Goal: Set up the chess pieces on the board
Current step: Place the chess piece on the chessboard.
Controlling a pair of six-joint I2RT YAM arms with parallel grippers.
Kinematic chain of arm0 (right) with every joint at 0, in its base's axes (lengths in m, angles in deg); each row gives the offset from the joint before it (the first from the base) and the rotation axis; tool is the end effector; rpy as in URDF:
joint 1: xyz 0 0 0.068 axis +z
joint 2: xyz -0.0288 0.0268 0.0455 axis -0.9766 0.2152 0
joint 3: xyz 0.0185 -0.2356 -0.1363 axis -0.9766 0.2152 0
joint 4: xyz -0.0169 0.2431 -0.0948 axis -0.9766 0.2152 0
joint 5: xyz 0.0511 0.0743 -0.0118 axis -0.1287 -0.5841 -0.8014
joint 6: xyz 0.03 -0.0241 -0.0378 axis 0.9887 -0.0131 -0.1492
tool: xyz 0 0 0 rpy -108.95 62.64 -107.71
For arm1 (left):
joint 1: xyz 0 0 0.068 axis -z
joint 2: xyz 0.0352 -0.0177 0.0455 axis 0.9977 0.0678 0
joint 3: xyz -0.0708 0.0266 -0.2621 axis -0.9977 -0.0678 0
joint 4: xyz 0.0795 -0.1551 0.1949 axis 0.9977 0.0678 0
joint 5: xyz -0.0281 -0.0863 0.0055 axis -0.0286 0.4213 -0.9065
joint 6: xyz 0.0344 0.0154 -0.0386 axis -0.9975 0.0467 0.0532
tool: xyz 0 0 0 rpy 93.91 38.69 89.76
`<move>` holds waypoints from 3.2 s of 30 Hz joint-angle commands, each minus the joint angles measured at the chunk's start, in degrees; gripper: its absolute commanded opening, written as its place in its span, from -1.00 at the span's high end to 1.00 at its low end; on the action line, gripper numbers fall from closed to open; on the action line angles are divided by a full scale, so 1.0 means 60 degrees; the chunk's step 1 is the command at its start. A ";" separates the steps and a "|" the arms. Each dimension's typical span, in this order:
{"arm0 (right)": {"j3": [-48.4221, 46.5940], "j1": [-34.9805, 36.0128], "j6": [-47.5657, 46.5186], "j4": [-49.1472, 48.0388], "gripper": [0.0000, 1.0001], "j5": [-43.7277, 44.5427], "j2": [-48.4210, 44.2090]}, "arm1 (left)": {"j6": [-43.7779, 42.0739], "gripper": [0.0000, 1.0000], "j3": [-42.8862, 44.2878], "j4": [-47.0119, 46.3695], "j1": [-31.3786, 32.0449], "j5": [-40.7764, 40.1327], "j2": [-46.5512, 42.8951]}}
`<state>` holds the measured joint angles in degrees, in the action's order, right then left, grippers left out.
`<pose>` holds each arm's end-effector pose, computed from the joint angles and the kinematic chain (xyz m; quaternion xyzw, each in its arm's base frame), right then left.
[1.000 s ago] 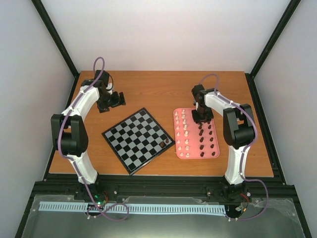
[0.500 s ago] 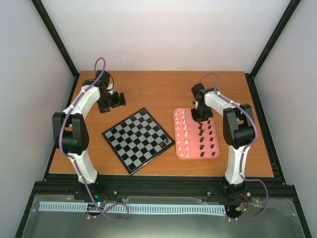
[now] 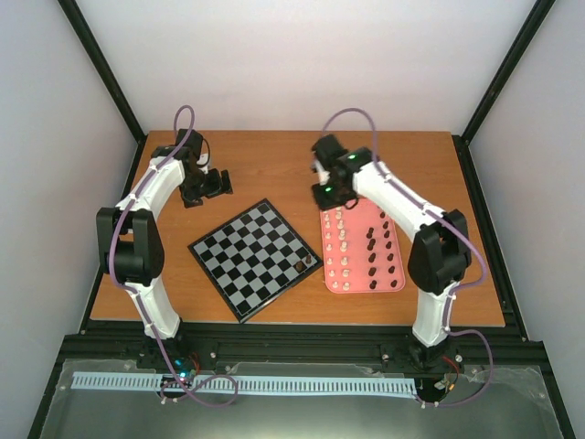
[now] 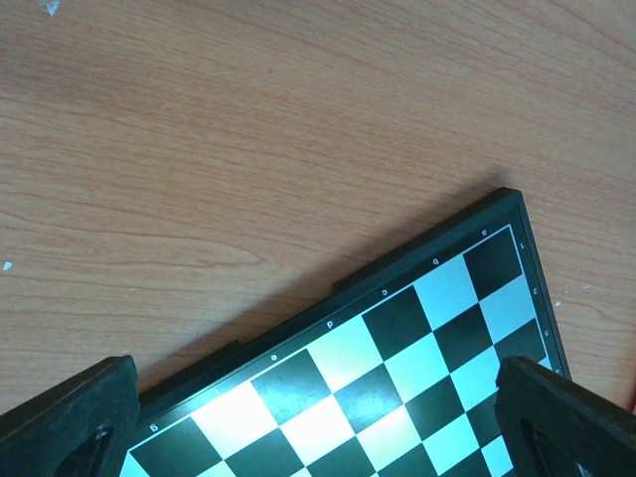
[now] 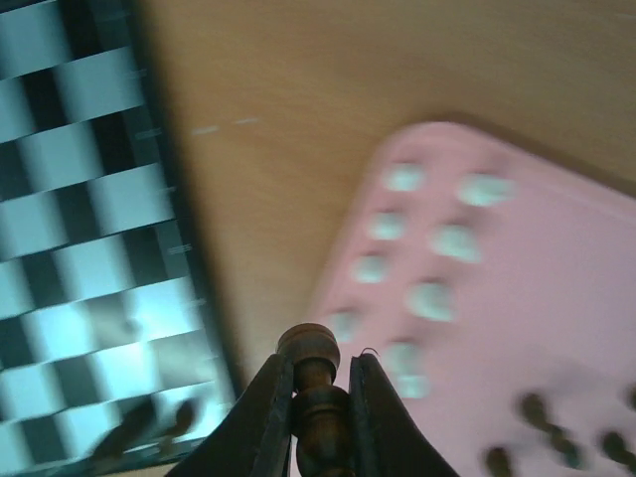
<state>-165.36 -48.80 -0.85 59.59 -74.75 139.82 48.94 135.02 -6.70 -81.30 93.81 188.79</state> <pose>0.3444 0.1886 0.2752 -0.1688 0.9714 0.0475 0.1602 0.3747 -0.0384 0.2501 -0.1363 0.9738 -0.1291 0.1285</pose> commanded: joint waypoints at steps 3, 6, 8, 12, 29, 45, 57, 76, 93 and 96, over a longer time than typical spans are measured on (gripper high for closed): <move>-0.0626 0.2436 0.0611 0.0753 0.94 -0.1062 0.0405 | 0.0141 -1.00 0.0248 0.0033 -0.0004 0.0012 -0.0050; -0.0817 0.3077 0.0582 0.0869 0.94 -0.1010 0.0640 | 0.0137 -0.99 0.0172 0.0056 0.0002 -0.0140 -0.0118; -0.0781 0.3400 0.0596 0.0939 0.94 -0.1019 0.0768 | 0.0153 -0.99 0.0091 0.0058 -0.0003 -0.0231 -0.0186; -0.0464 0.3940 0.0767 0.1031 0.94 -0.0889 0.0915 | 0.0191 -0.99 -0.0101 0.0040 -0.0009 -0.0340 -0.0359; 0.1343 0.4579 0.0738 -0.0019 0.94 -0.1514 0.0715 | 0.0203 -1.00 -0.0444 -0.0147 -0.0007 -0.0342 -0.0724; 0.1058 0.4577 0.0841 0.0131 0.94 -0.0789 0.1252 | 0.0204 -0.99 -0.0538 -0.0242 -0.0010 -0.0244 -0.0779; 0.1131 0.4557 0.0885 0.0034 0.94 -0.0473 0.1471 | 0.0184 -0.99 -0.0612 -0.0303 -0.0010 -0.0210 -0.0777; 0.1238 0.4506 0.0860 0.0031 0.78 -0.0486 0.1466 | 0.0172 -0.99 -0.0689 -0.0343 -0.0008 -0.0201 -0.0742; 0.1292 0.4505 0.0717 0.0148 0.54 -0.0590 0.1048 | 0.0147 -1.00 -0.0715 -0.0338 0.0002 -0.0175 -0.0713; 0.1143 0.4508 0.0670 0.0346 0.53 -0.0626 0.0854 | 0.0147 -1.00 -0.0702 -0.0324 -0.0011 -0.0172 -0.0710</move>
<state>-157.99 -21.94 3.81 60.16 -77.99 148.30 49.27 130.69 -8.01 -81.30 92.24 186.03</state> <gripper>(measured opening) 0.230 0.998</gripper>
